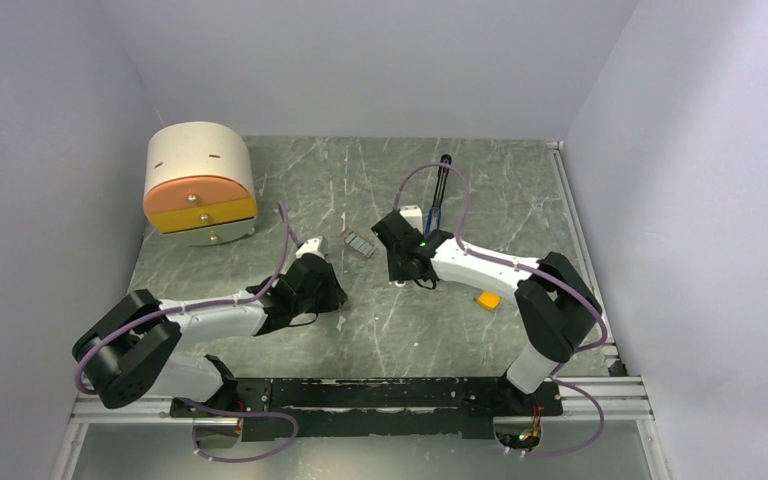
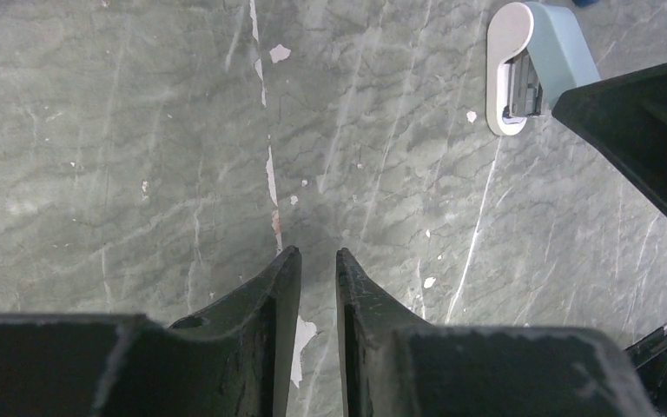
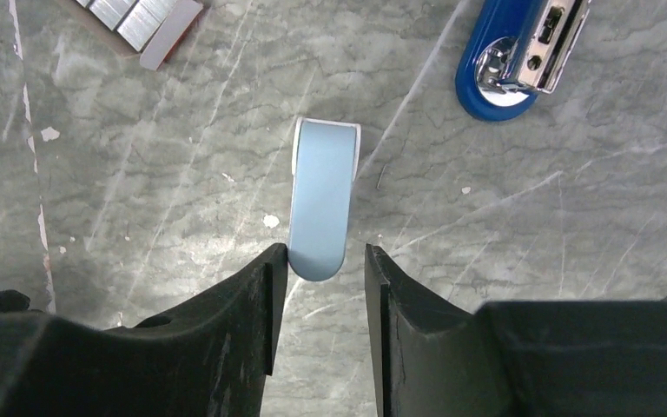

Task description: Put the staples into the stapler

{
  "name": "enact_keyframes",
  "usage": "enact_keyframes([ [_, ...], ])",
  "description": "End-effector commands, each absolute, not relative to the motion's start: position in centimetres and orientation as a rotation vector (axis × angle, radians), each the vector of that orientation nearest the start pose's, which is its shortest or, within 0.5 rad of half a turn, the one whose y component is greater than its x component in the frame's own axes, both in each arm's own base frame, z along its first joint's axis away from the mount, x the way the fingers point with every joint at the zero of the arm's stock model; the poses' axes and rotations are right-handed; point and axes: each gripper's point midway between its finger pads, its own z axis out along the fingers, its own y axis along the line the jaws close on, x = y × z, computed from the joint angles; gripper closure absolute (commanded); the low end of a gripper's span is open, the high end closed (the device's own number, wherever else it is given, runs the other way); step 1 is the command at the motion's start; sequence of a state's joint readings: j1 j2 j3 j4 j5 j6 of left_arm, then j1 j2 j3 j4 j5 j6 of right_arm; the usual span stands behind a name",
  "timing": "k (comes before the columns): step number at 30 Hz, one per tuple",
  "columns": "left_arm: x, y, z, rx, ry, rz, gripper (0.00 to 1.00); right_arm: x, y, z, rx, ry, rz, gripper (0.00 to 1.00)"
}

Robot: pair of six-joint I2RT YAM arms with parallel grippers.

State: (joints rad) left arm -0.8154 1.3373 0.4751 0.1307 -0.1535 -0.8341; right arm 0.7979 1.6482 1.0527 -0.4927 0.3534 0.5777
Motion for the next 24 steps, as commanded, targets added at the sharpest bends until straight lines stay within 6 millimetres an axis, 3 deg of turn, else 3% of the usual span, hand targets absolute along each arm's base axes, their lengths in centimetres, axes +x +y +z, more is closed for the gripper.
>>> enact_keyframes([
  [1, 22.8, -24.4, 3.1, -0.105, 2.375, -0.649, 0.73, 27.1, 22.5, 5.0, -0.197, 2.579, 0.035, 0.61],
  [8, 22.8, -24.3, 3.0, -0.105, 2.374, -0.638, 0.73, 26.7, 22.5, 2.9, -0.214, 2.635, 0.017, 0.80],
  [18, 22.8, -24.2, 2.8, -0.104, 2.378, -0.632, 0.73, 25.0, 21.8, -1.6, -0.245, 2.742, -0.024, 0.84],
  [20, 22.8, -24.2, 3.0, -0.101, 2.374, -0.633, 0.73, 25.3, 21.9, -1.2, -0.234, 2.728, -0.026, 0.84],
  [24, 22.9, -24.1, 3.3, -0.103, 2.365, -0.628, 0.73, 27.0, 22.3, 2.0, -0.191, 2.643, -0.017, 0.81],
])
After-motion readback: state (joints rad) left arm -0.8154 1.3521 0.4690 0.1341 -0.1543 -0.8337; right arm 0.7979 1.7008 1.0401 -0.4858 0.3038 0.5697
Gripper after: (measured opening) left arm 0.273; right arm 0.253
